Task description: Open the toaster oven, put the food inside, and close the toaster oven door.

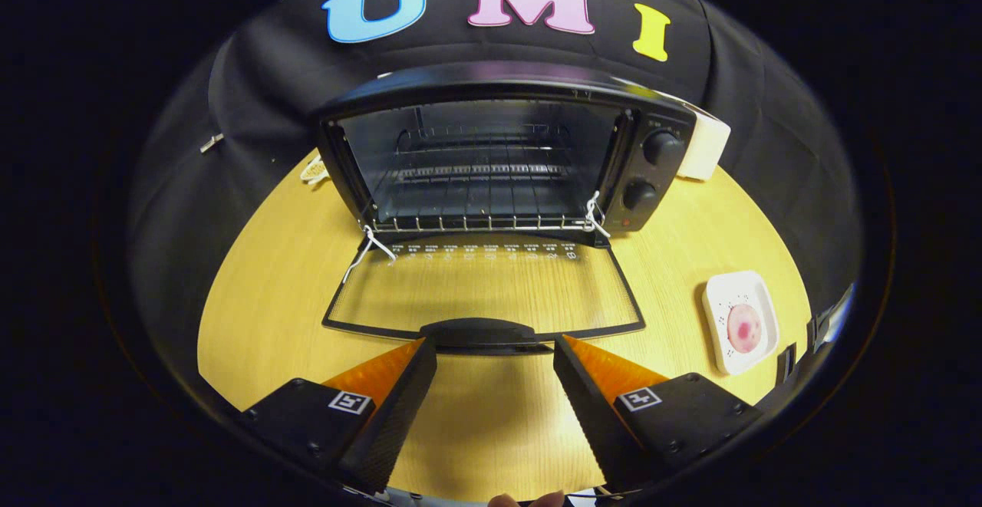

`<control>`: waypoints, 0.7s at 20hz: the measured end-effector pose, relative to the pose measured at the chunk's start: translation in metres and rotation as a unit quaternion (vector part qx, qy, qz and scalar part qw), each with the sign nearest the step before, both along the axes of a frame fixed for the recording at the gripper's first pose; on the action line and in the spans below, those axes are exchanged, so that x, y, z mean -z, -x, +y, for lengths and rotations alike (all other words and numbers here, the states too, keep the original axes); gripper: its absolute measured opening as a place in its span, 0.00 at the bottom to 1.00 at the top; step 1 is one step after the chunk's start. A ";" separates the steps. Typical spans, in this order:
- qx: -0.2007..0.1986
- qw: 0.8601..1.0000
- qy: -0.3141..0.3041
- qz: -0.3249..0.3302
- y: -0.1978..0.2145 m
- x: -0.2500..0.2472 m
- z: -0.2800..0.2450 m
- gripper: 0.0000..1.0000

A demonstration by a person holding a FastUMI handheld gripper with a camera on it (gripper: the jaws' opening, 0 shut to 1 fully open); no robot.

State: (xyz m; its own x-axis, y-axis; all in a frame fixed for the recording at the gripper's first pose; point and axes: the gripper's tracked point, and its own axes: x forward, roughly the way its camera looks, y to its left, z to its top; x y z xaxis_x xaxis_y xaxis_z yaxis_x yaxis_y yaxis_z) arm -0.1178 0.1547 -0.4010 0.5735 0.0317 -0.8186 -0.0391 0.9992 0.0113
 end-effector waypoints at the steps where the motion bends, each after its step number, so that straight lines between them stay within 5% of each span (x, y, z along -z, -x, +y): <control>1: -0.004 1.000 0.001 0.000 0.004 -0.001 -0.003 1.00; 6: -0.045 0.999 -0.002 -0.019 -0.001 -0.020 -0.014 1.00; 14: -0.048 0.996 -0.031 -0.064 -0.005 -0.082 -0.080 1.00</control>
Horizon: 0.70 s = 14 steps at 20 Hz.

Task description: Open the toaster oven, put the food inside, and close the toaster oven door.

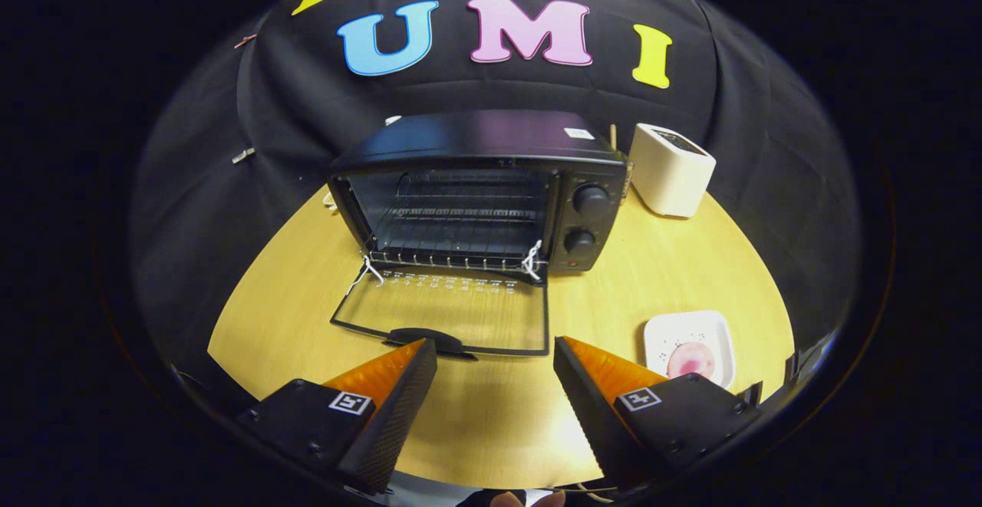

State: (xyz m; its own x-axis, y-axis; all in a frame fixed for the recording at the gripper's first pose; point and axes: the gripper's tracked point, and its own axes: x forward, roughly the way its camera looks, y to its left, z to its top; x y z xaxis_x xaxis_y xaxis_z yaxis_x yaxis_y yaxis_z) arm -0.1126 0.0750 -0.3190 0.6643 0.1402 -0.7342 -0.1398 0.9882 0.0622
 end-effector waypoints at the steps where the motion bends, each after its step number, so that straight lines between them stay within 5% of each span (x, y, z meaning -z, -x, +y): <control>1: 0.002 1.000 0.000 -0.003 -0.001 -0.007 -0.014 1.00; 14: 0.051 0.998 0.001 0.034 -0.016 -0.025 -0.231 1.00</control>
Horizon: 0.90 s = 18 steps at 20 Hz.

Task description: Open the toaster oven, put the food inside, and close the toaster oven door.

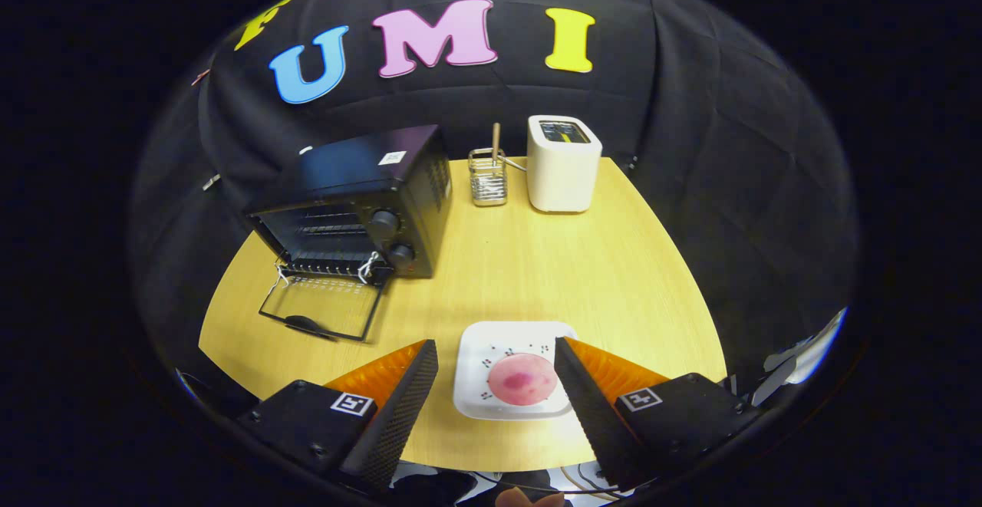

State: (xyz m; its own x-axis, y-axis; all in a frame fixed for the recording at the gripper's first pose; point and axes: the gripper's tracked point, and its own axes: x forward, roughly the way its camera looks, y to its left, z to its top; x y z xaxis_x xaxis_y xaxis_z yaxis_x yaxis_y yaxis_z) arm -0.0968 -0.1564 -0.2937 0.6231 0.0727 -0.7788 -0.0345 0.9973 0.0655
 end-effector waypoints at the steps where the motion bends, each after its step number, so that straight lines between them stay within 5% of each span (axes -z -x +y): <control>1: 0.006 1.000 -0.001 0.005 -0.001 0.003 -0.015 1.00; 7: 0.015 1.000 0.004 0.024 -0.010 0.022 -0.077 0.99; 18: -0.036 0.992 -0.043 0.116 -0.007 0.082 -0.094 0.99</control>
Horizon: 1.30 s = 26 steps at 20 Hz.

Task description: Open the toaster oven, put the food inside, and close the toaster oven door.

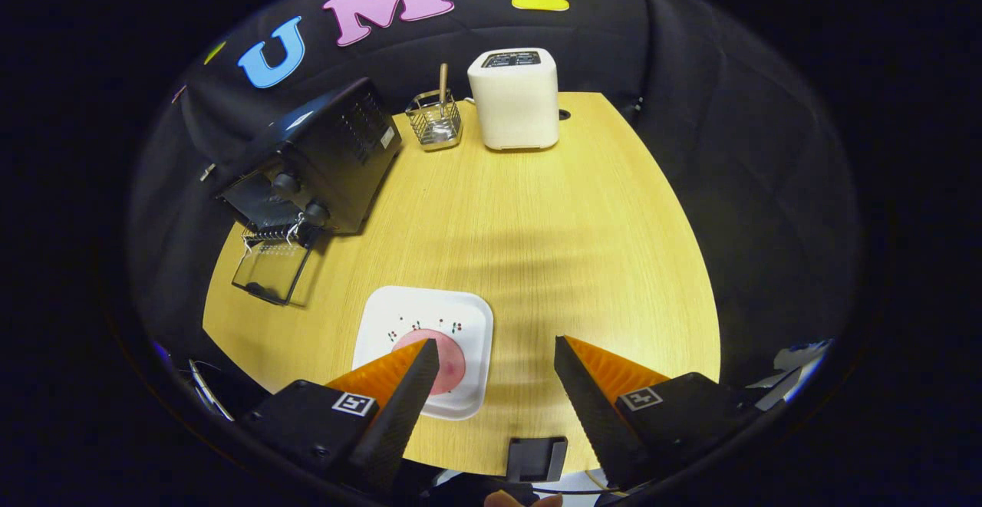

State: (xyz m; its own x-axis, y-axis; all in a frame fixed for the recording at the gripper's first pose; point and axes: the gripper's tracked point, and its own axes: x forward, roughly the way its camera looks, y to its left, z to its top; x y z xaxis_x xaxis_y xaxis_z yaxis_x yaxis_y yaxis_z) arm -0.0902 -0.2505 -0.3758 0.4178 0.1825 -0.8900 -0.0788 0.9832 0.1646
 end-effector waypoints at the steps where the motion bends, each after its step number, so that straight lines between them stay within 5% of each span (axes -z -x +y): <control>1: -0.003 1.000 -0.003 0.005 0.002 0.003 0.000 0.99; 13: 0.008 0.988 -0.059 0.140 0.021 0.066 0.022 0.96; 15: 0.010 0.988 -0.056 0.142 0.011 0.069 0.023 0.86; 18: 0.013 0.986 -0.013 0.167 0.013 0.076 0.009 0.36; 21: 0.007 0.984 -0.046 0.170 0.015 0.082 0.021 0.09; 26: 0.085 0.964 -0.155 0.200 0.025 0.070 0.026 0.05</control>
